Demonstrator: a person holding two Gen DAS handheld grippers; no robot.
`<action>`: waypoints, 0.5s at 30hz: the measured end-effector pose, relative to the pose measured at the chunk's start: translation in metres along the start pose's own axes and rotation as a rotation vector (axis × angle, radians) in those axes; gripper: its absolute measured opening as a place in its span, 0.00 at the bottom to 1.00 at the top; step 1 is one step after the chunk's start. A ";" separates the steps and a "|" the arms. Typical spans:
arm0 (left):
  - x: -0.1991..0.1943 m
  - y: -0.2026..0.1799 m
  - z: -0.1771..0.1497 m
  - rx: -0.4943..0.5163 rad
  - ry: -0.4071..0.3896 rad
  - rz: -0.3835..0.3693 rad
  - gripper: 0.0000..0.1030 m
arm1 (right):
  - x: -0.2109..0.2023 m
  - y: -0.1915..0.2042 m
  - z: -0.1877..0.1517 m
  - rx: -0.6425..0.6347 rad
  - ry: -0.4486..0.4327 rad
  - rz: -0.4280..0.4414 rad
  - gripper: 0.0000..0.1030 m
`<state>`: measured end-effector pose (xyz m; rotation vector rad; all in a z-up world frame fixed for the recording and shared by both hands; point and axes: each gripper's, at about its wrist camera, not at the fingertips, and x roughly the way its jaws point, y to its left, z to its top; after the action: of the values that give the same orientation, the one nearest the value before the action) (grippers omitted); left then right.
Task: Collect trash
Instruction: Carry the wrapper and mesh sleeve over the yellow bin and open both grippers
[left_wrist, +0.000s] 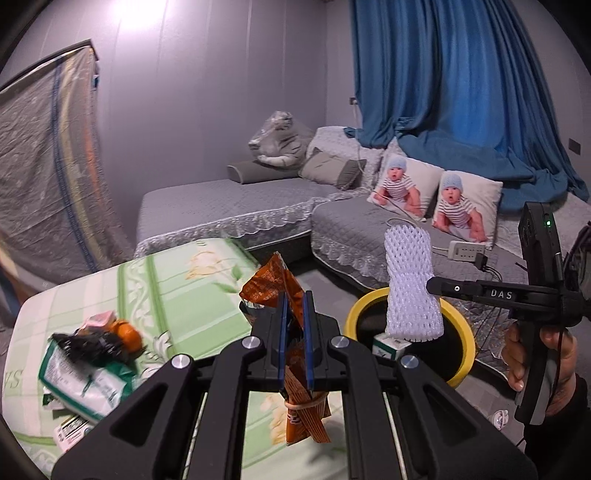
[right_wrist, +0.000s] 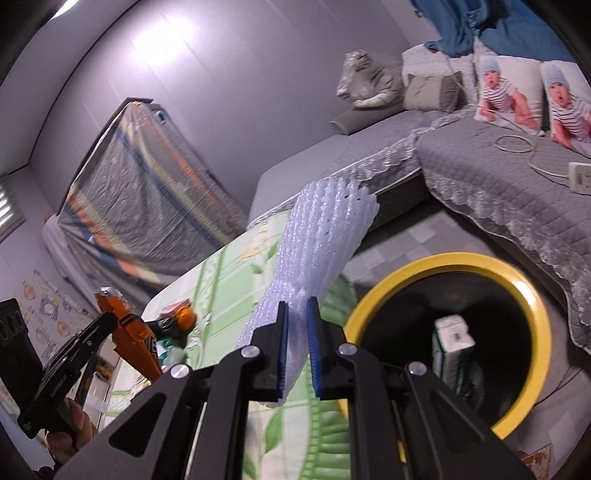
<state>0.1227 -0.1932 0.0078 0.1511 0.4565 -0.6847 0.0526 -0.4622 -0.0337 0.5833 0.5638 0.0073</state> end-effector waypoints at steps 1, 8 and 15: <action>0.004 -0.004 0.002 0.008 -0.001 -0.011 0.06 | -0.002 -0.009 0.000 0.014 -0.007 -0.017 0.09; 0.041 -0.041 0.013 0.053 0.007 -0.098 0.06 | -0.006 -0.049 -0.002 0.054 -0.030 -0.115 0.09; 0.081 -0.070 0.011 0.088 0.039 -0.167 0.06 | -0.012 -0.074 -0.010 0.061 -0.060 -0.226 0.09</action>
<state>0.1369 -0.2971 -0.0183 0.2113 0.4804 -0.8672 0.0265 -0.5211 -0.0740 0.5744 0.5709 -0.2411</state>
